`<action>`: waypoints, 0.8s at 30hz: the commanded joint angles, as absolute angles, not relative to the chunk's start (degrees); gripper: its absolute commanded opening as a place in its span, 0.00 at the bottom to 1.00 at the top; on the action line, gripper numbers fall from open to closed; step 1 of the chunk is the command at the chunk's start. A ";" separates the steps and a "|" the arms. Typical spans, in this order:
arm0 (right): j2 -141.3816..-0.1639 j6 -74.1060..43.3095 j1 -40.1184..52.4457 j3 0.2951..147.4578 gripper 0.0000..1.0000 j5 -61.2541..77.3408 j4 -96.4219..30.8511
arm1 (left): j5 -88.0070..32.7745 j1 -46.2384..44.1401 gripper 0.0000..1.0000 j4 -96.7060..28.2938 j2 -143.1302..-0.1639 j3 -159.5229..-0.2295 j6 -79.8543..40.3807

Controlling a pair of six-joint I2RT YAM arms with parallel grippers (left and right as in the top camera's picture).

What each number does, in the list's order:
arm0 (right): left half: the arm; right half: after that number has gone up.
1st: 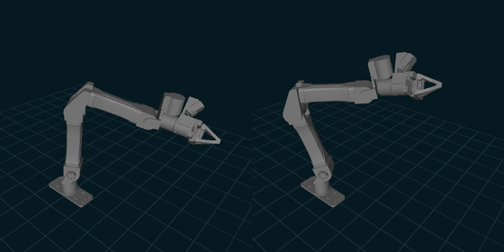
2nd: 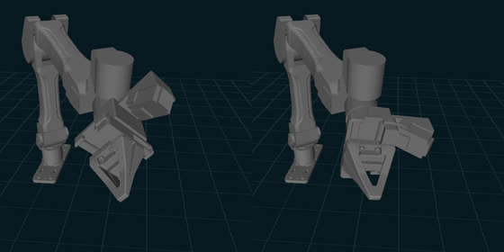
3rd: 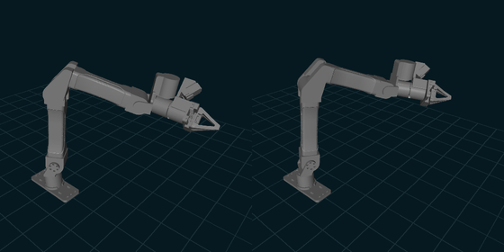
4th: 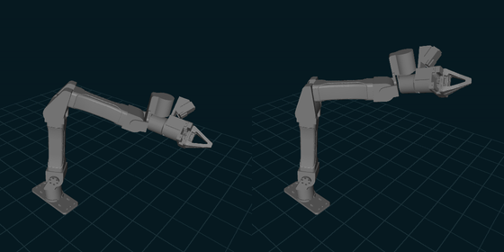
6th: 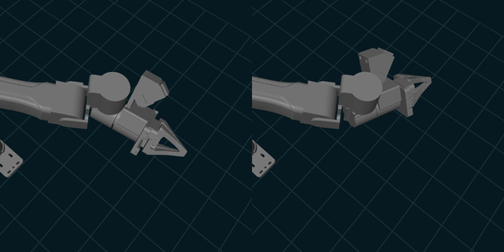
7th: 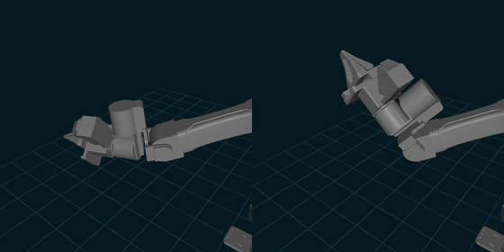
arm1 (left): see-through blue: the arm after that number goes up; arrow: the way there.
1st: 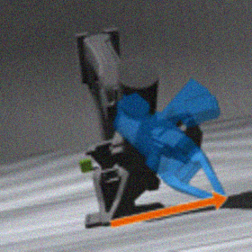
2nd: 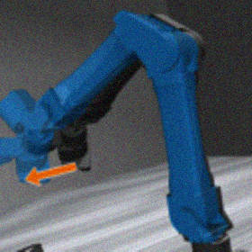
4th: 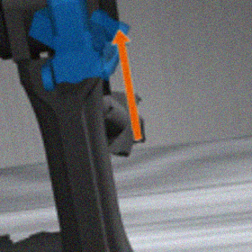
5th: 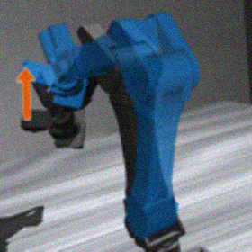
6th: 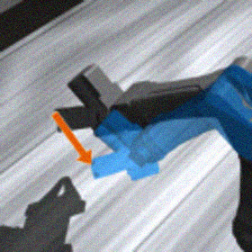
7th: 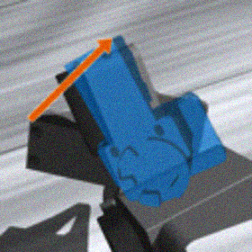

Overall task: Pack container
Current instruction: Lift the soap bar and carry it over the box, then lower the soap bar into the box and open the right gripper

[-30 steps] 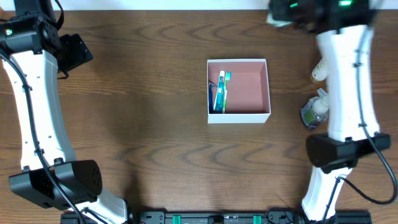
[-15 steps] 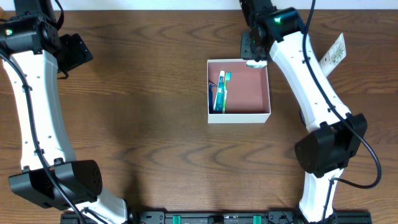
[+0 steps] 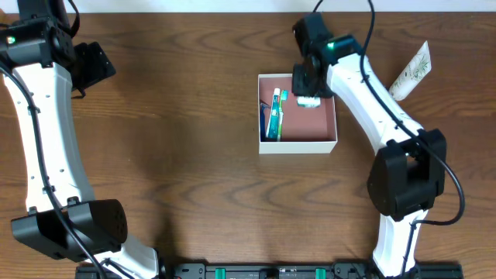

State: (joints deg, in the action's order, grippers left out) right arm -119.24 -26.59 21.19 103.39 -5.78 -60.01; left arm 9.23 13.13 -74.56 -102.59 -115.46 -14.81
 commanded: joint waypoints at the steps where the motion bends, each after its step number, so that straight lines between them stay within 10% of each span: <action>1: -119.26 -25.85 21.65 100.22 0.39 -5.28 -58.87 | 9.72 13.32 0.98 -74.72 -102.98 -114.96 -14.92; 24: -122.23 -19.22 22.70 92.01 0.47 -0.99 -48.10 | 9.72 13.32 0.98 -74.72 -102.98 -114.96 -14.94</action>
